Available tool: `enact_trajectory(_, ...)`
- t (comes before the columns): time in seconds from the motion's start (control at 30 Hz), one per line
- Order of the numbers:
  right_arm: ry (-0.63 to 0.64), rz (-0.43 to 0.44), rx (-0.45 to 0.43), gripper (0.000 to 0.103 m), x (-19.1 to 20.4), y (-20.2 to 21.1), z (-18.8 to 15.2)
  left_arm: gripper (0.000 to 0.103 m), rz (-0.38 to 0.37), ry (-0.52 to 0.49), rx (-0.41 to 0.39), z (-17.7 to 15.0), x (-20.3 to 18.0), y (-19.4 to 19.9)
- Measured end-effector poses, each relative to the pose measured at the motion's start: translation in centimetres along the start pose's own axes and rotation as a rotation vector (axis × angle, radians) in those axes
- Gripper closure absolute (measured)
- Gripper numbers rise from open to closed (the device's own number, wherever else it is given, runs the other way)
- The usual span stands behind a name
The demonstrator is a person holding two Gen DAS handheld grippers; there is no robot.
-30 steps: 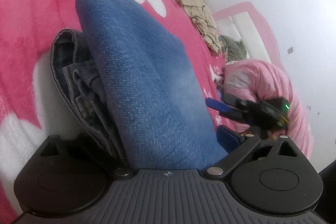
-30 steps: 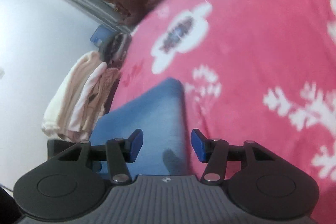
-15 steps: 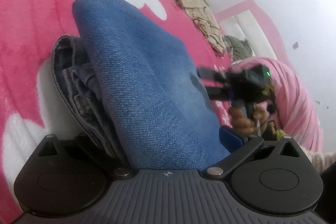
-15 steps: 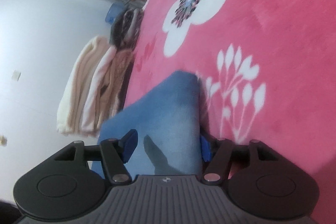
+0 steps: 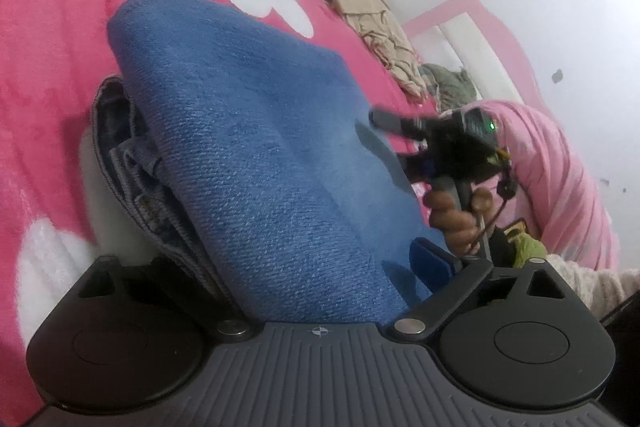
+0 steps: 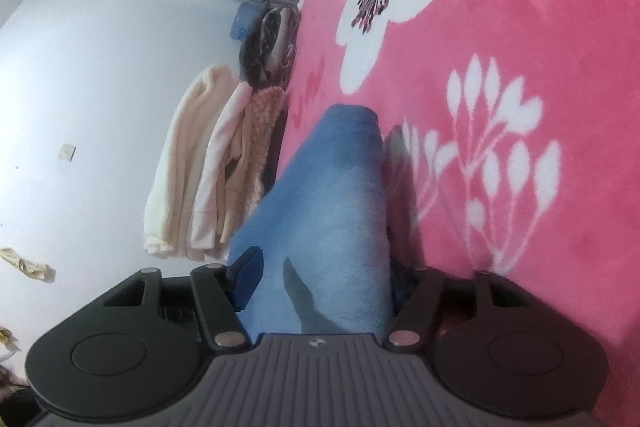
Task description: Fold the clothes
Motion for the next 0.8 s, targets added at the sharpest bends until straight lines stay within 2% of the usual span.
enact_trajectory(0.1,0.026,0.014,0.097,0.046,0.4,0.0,-1.1,0.015,0.000,0.010,-0.003,0.0,0.3,0.2)
enact_trajectory(0.17,0.015,0.018,0.112,0.048,0.1,-0.2,-1.2,0.017,0.004,0.009,-0.005,0.0,0.3,0.2)
enact_trajectory(0.23,0.001,0.006,0.112,0.062,-0.4,-0.8,-0.9,0.018,0.008,0.008,-0.007,0.0,0.4,0.3)
enact_trajectory(0.27,-0.001,-0.008,0.111,0.065,-0.5,-1.1,-0.7,0.019,0.014,0.009,-0.007,-0.1,0.3,0.3)
enact_trajectory(0.5,0.079,-0.087,0.051,0.073,1.2,-1.0,-1.7,0.039,0.096,0.039,-0.038,0.0,-0.2,1.0)
enact_trajectory(0.8,0.222,-0.178,-0.040,0.078,5.2,-0.1,-3.1,0.048,0.114,0.016,-0.074,0.8,-2.1,2.4)
Point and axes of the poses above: each gripper's, at about its wrist camera, not at the fingertips, and y roughly against the way its jaws point, x to its left, z to its top, the point moved 4 cm from there along -y, roughly the way its jaws point, and after that the axes turned 6 degrees about z, right-handed, at the moved point
